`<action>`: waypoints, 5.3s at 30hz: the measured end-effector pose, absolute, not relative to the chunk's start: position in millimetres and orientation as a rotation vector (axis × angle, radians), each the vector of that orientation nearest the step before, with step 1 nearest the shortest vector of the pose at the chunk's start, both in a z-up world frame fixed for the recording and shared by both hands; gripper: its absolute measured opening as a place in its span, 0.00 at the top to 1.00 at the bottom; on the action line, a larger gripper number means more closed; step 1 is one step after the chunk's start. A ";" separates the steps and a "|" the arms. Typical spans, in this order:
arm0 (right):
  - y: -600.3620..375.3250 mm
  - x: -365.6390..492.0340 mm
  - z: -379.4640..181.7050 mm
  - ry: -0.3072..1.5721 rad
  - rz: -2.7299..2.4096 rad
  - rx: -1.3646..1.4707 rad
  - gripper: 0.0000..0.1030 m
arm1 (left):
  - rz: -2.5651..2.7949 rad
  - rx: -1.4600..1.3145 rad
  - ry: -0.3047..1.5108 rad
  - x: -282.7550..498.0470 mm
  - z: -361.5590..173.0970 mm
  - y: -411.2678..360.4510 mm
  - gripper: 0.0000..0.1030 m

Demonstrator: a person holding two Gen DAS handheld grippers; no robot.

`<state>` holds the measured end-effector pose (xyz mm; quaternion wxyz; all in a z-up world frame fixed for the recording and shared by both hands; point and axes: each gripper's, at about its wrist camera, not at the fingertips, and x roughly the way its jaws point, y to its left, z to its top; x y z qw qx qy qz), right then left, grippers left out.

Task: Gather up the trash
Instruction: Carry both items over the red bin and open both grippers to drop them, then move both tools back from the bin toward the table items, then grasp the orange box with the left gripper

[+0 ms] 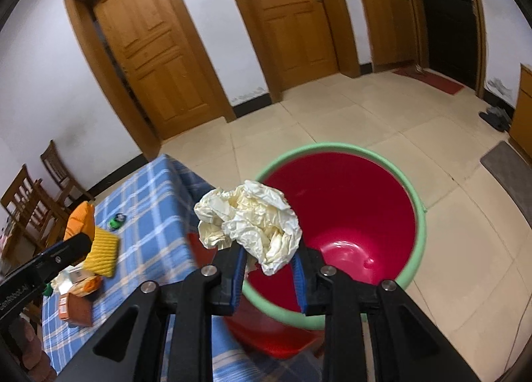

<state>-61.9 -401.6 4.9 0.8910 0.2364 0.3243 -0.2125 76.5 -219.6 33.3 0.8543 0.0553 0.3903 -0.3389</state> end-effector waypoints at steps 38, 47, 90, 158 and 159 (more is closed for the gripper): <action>-460.8 -71.3 -34.5 0.757 -0.591 0.564 0.48 | -0.832 0.304 0.960 87.1 -40.8 -353.9 0.59; -455.7 -70.2 -28.8 0.740 -0.581 0.564 0.48 | -0.808 0.276 0.940 89.0 -28.9 -345.2 0.45; -359.2 -50.6 14.0 0.718 -0.272 0.479 0.35 | -0.349 0.042 0.917 81.6 10.7 -113.6 0.41; -251.8 -15.1 3.4 0.838 -0.085 0.274 0.35 | -0.213 -0.075 0.820 66.6 10.4 -11.5 0.53; -248.0 -12.9 3.4 0.840 -0.069 0.273 0.35 | -0.208 -0.080 0.817 65.5 11.2 -8.1 0.53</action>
